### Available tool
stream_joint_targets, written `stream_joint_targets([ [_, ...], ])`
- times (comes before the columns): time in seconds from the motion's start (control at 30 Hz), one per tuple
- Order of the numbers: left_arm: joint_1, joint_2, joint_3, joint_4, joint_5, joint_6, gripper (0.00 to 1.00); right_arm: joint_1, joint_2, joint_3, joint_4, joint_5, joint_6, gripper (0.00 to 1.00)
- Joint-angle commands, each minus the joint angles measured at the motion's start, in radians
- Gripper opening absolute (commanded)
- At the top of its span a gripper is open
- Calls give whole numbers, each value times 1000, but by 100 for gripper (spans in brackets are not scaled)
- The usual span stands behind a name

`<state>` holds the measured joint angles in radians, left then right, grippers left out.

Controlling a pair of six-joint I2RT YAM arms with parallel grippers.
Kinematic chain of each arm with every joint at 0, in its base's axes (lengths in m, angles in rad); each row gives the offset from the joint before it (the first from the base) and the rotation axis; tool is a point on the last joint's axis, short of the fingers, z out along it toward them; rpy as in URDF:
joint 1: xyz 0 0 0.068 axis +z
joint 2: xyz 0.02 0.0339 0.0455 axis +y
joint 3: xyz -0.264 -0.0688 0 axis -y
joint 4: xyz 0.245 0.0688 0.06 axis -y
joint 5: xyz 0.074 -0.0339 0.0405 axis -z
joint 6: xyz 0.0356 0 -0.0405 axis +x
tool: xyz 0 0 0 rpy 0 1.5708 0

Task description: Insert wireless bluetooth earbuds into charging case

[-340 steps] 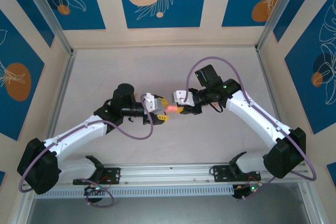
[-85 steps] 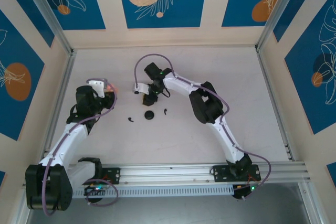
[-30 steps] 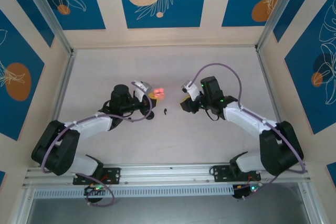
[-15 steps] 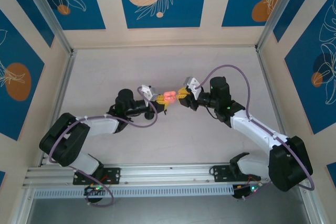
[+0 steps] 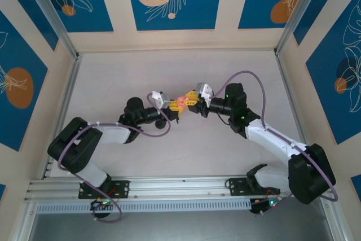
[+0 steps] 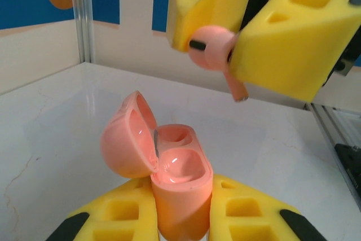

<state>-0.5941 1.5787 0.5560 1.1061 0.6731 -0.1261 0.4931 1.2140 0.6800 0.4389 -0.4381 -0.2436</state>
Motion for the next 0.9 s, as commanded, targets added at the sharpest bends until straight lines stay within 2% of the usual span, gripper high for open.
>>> stream_joint_targets([
  [0.0,-13,13,-10,92,17,-31,10,1,16,4,46,-15,7,27],
  [0.1,-13,2,-22,63,-16,-4,10,-26,5,28,-54,-31,29,27],
  [0.23,-13,-33,-47,-2,-98,55,10,-56,-5,85,-288,-71,74,27],
  [0.33,-13,-50,-65,-21,-127,89,10,-60,-2,83,-357,-103,124,27],
  [0.43,-13,-48,-61,-39,-96,101,10,-60,-8,56,-325,-112,146,27],
  [0.87,-21,-15,-60,77,-42,13,10,-31,50,27,52,-95,104,27],
])
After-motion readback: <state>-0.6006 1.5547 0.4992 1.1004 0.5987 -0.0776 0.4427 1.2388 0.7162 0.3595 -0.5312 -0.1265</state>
